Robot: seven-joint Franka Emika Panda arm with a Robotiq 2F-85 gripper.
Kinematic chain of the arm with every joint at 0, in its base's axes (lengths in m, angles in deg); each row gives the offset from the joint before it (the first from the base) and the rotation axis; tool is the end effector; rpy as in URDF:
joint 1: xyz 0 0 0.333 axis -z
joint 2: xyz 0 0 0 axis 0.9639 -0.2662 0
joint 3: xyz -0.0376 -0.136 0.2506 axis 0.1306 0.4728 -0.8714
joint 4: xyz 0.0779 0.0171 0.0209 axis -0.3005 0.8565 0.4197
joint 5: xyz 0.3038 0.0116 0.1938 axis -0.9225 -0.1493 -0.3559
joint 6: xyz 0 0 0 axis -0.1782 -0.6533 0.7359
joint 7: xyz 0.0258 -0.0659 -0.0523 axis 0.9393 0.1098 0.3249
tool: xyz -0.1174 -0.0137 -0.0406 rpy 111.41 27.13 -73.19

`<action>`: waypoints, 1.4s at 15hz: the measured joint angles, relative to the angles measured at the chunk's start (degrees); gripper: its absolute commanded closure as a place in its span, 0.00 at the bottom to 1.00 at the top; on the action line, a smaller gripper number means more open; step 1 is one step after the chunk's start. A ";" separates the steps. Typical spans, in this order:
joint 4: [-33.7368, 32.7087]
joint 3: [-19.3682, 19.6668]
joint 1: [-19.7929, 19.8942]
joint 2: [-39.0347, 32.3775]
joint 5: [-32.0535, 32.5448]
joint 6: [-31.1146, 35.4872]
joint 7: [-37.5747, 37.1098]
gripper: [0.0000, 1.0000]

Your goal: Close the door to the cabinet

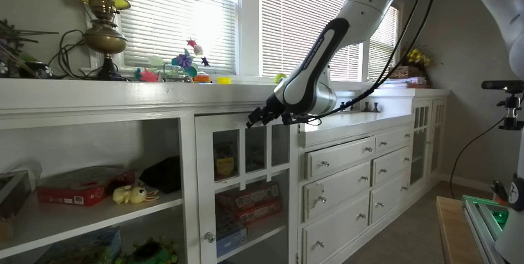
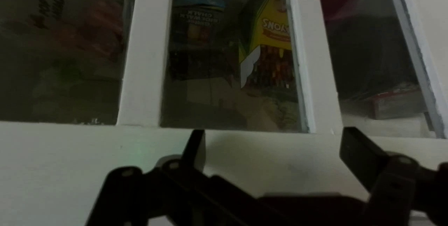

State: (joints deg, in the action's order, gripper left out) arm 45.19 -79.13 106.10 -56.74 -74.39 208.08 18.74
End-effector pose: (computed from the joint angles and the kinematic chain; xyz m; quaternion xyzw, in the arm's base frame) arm 0.5678 -0.1135 0.2669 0.8992 -0.0343 0.4361 0.0115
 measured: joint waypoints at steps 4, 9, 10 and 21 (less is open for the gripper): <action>5.20 -5.58 3.19 1.01 0.01 -2.76 -2.20 0.00; 16.95 -15.49 10.57 7.07 0.01 -8.44 -5.55 0.00; 19.19 -18.38 13.03 8.74 0.02 -10.42 -6.54 0.00; 28.92 -43.77 32.28 23.41 -0.15 -24.01 -12.65 0.00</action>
State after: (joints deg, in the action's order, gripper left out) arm 74.12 -122.90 138.38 -33.33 -74.55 184.07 6.09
